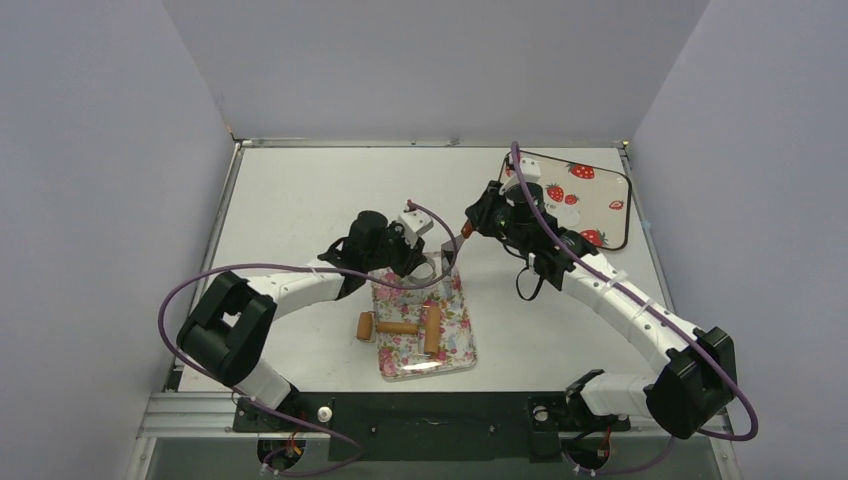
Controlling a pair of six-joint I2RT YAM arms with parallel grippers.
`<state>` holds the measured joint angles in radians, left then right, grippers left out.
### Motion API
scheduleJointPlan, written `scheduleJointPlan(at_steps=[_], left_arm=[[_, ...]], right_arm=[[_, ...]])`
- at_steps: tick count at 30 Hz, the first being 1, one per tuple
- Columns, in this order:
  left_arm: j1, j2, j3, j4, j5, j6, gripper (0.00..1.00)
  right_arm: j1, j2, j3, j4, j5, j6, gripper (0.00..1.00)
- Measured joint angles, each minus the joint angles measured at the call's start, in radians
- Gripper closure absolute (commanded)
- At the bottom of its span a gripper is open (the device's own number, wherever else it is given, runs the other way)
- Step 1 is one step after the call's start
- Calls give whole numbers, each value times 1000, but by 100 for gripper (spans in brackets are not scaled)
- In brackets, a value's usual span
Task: Roll out the dumpling wrappers from the dough
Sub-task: Remove the dumpling wrapper from the work surface.
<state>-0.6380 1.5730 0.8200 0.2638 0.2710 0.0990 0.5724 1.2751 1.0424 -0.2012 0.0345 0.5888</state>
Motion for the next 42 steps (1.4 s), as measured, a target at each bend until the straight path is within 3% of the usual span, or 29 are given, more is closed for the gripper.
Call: scheduleJointPlan(at_steps=[5, 12, 27, 42], left_arm=[[24, 0, 11, -36, 106, 48, 72], [-24, 48, 90, -120, 187, 197, 71], [-30, 94, 41, -122, 135, 290, 72], [-31, 146, 26, -85, 99, 306, 75]], right_arm=[[-9, -2, -8, 15, -15, 0, 100], [-31, -3, -11, 18, -48, 3, 100], [-167, -11, -90, 119, -164, 163, 100], [-180, 14, -47, 171, -171, 182, 100]])
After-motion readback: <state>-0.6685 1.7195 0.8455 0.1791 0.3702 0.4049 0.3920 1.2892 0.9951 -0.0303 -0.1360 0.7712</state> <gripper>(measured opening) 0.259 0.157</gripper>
